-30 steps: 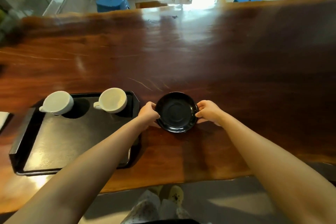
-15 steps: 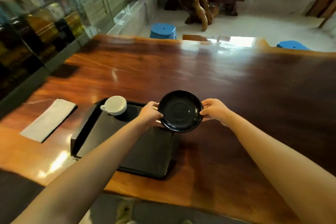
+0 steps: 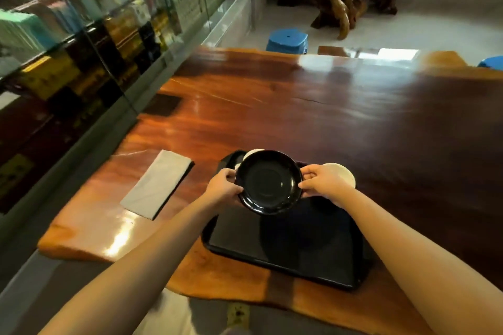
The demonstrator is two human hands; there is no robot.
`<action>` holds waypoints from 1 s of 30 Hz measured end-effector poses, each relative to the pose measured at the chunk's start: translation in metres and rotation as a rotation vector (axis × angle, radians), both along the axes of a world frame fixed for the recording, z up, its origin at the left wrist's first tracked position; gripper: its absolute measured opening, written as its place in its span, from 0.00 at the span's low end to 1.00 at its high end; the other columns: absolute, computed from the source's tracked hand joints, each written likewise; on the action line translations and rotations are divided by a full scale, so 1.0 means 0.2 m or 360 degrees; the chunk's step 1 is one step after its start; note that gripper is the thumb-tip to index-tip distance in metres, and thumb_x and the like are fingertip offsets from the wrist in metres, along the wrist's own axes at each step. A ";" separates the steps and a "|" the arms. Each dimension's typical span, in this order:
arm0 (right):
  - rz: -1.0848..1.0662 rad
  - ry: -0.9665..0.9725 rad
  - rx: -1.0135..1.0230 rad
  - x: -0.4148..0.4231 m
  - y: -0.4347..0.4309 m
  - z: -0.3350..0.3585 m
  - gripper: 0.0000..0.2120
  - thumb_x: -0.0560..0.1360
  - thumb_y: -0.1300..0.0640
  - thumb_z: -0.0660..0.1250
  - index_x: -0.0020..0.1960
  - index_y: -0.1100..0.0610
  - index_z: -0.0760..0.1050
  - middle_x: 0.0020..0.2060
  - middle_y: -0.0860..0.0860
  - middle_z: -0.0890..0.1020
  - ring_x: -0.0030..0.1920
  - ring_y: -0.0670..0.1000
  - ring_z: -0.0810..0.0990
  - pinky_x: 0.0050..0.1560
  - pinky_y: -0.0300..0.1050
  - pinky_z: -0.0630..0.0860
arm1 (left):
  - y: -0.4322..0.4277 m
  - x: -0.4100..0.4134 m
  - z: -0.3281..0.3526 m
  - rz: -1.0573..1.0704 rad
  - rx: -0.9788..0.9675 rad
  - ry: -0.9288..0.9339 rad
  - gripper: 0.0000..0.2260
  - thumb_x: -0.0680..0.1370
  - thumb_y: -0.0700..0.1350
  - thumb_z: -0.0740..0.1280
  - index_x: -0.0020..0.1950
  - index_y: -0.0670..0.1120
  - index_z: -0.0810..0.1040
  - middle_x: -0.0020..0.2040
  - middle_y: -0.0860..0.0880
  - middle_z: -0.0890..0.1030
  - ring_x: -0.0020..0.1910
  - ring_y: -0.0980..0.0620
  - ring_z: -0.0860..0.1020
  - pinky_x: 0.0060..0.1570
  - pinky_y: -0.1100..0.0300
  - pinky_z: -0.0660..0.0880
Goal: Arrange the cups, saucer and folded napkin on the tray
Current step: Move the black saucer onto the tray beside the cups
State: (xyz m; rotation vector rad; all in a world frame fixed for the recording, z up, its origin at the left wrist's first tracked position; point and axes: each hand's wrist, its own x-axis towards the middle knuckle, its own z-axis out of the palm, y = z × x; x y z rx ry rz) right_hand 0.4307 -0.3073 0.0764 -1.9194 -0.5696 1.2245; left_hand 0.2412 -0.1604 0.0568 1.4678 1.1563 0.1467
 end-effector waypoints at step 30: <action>0.0094 -0.0126 -0.0564 -0.35 0.08 -0.47 0.14 0.73 0.67 0.65 0.58 0.62 0.74 0.46 0.60 0.82 0.52 0.58 0.82 0.57 0.55 0.78 | -0.02 -0.23 -0.41 -0.0341 0.0296 0.0546 0.21 0.77 0.33 0.59 0.70 0.43 0.68 0.60 0.40 0.78 0.44 0.43 0.82 0.45 0.50 0.81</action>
